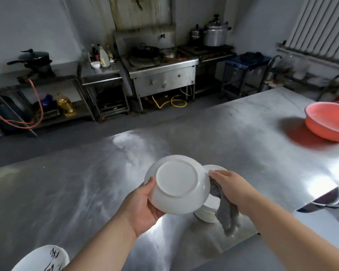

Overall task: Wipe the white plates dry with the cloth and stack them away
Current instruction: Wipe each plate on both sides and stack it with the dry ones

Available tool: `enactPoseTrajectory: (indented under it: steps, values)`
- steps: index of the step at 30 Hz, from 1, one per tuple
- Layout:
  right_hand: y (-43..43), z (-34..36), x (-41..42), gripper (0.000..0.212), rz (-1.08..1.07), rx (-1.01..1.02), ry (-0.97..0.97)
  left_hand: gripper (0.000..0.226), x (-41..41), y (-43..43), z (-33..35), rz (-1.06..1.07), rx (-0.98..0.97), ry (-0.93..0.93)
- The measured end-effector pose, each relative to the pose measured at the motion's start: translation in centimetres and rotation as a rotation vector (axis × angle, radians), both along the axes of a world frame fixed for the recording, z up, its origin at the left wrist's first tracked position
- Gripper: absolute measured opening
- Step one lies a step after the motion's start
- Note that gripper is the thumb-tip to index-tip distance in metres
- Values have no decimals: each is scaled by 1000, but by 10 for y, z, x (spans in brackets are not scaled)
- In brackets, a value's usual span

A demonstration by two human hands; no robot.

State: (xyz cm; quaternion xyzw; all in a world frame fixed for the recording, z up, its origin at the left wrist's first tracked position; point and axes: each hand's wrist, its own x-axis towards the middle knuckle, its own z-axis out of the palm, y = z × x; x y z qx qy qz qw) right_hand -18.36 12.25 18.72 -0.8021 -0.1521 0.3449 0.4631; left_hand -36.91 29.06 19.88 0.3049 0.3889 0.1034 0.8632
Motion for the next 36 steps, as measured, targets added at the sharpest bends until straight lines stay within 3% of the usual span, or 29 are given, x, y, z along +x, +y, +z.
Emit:
enactPoseTrajectory:
  steps: [2,4,8,11,13,15,16,18,19,20,22,24,27,36]
  values:
    - [-24,-1,15,34,18,-74,-22,30,15,-8,-7,-83,28,55]
    - [-45,-7,28,31,5,-83,77,30,32,-15,-15,-184,74,74]
    - [-75,-28,53,19,-118,12,408,28,73,-26,-36,-307,297,225]
    - [-86,-39,76,23,-185,123,443,32,107,-39,-45,-282,379,243]
    - [-88,-47,91,45,-216,206,412,53,128,-45,-47,-197,283,110]
    - [-89,-50,100,51,-212,226,341,78,143,-43,-51,-163,191,25]
    - [-89,-50,102,45,-185,212,290,83,148,-41,-53,-156,155,4]
    - [-90,-54,108,21,-132,166,198,67,153,-39,-62,-146,154,23]
    - [-91,-61,111,8,-106,131,158,55,155,-40,-69,-162,235,81]
    - [-91,-67,113,10,-84,83,121,51,155,-40,-74,-238,389,160]
    - [-88,-80,118,34,-43,-43,28,46,157,-44,-83,-404,803,361]
    - [-81,-87,121,41,-12,-145,-64,33,160,-46,-94,-453,1063,498]
    - [-70,-98,125,35,25,-241,-118,20,162,-45,-106,-423,1159,645]
    - [-53,-117,132,39,121,-400,-275,8,170,-32,-125,-478,1321,787]
